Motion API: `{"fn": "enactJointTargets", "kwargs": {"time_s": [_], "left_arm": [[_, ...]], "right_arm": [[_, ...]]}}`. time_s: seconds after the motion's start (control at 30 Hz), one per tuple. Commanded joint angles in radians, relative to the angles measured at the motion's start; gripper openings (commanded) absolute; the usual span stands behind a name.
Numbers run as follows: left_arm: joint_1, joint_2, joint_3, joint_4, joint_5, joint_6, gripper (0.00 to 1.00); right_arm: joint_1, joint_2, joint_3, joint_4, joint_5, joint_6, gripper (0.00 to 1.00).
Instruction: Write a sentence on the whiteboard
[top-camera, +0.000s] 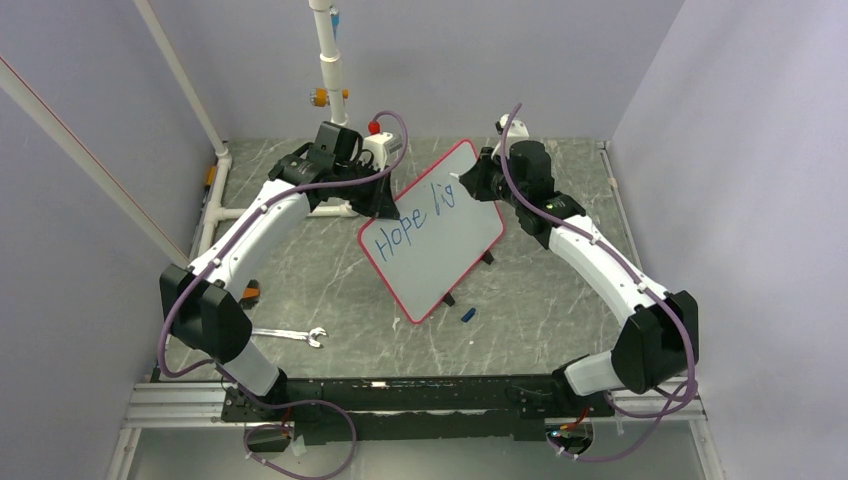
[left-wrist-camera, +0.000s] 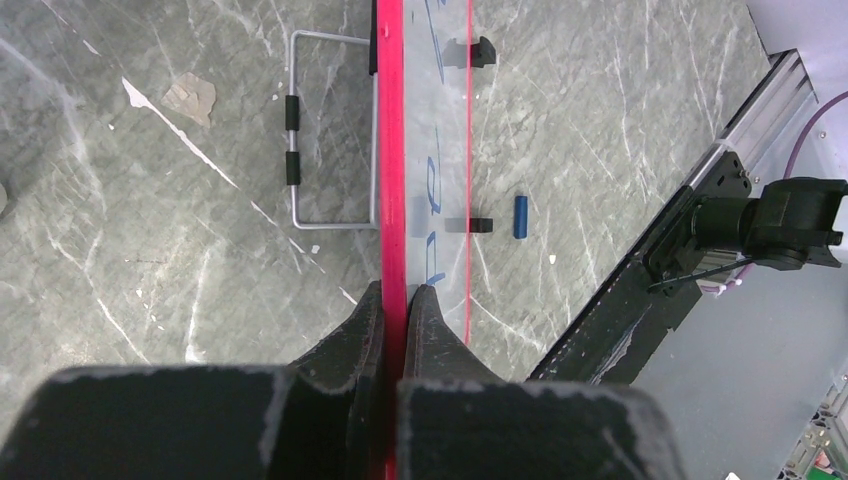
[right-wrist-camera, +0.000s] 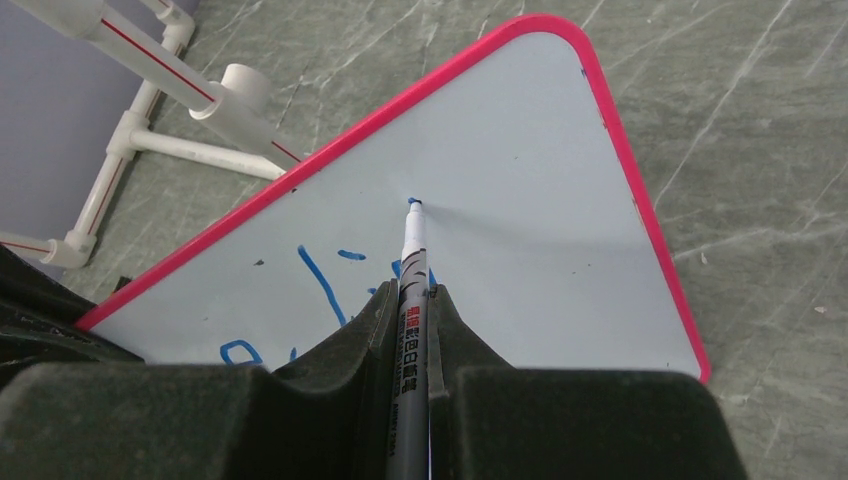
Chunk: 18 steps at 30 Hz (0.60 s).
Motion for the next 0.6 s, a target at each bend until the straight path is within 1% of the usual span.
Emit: {"fn": "enactJointTargets", "kwargs": {"time_s": [0.0,0.57], "left_arm": [[-0.003,0.004,-0.013,0.001,-0.16,0.138,0.0],[-0.001,-0.005,-0.015,0.002,-0.158,0.137,0.0]], "right_arm": [[0.001,0.006,0.03,0.021,0.003,-0.016,0.0],[-0.001,-0.058,-0.126,0.006,-0.026,-0.015,0.0]]}}
